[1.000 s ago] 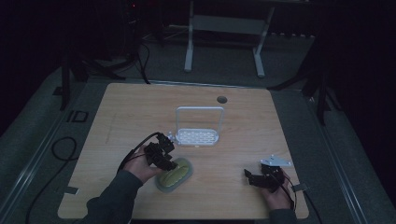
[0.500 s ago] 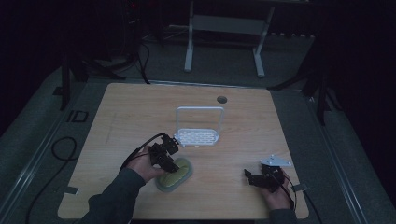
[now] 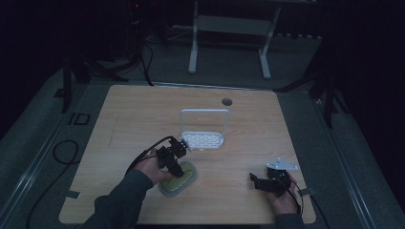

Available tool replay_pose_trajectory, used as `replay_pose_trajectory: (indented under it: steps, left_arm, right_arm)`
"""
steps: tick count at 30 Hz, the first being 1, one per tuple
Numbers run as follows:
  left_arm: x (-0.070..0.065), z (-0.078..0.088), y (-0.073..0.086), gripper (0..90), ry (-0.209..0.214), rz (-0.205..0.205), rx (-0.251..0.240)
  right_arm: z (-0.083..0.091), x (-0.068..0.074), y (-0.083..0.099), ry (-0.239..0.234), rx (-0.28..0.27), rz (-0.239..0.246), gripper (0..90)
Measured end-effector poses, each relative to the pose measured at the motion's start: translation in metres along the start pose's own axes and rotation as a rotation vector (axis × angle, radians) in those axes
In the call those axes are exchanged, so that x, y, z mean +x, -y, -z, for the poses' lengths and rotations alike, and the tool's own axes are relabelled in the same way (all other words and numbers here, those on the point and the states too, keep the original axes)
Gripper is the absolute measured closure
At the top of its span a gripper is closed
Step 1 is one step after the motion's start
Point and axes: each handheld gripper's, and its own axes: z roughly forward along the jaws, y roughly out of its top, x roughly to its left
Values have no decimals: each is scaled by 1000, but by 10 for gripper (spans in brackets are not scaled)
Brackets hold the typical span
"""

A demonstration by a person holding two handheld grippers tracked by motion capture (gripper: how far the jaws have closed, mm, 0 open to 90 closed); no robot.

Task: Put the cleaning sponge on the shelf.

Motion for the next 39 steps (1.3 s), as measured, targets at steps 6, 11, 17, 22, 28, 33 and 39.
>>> replay_pose_trajectory:
  steps: [6,11,17,22,28,33,39]
  left_arm:
    - [2,-4,-3,596,5,1,47]
    - [4,-8,-6,600,6,-6,83]
    - [4,-11,-8,623,16,-14,108]
    - [5,-11,-8,664,22,-22,126]
    - [4,-11,-10,704,13,-44,141]
    - [3,-11,-10,713,5,-60,154]
    - [0,-10,-12,716,-15,-91,167]
  right_arm:
    - [0,0,0,0,0,1,177]
    - [0,0,0,0,0,2,177]
    - [0,0,0,0,0,1,177]
    - [0,0,0,0,0,1,177]
    - [0,0,0,0,0,1,177]
    - [0,0,0,0,0,2,177]
    - [0,0,0,0,1,1,177]
